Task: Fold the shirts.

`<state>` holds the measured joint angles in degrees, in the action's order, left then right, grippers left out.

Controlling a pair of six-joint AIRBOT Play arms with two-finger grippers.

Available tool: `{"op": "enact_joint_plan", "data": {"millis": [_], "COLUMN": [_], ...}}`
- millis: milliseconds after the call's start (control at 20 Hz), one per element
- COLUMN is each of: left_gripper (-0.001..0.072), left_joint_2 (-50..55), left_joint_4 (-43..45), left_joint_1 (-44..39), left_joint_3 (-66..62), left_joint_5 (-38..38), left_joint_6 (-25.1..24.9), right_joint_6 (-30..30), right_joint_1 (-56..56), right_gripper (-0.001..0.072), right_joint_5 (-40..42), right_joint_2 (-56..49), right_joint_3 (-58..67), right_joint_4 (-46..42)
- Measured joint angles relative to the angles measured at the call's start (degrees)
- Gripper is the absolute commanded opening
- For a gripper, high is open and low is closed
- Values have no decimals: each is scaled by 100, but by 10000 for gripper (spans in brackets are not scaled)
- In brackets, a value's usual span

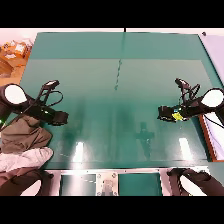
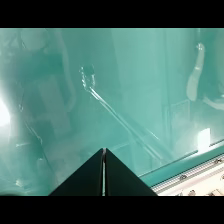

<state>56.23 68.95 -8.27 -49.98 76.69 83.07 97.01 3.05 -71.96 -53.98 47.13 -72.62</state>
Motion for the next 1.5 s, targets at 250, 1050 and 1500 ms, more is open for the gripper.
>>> {"op": "enact_joint_plan", "data": {"millis": [250, 1050, 1500], "left_gripper": [22, 720, 20], "left_joint_2": [0, -2, 0], "left_joint_4": [256, 3436, 2481], "left_joint_1": [-2, 2170, 2597], "left_joint_3": [0, 940, 1102], "left_joint_5": [-133, -1158, -1766], "left_joint_6": [63, 1812, 970], "right_joint_6": [0, 0, 0], "right_joint_1": [0, 0, 0], "right_gripper": [13, 13, 13], "right_joint_5": [0, 0, 0], "right_joint_2": [0, 0, 0], "right_joint_3": [0, 2, 0], "right_joint_4": [2, 2, 2]}}
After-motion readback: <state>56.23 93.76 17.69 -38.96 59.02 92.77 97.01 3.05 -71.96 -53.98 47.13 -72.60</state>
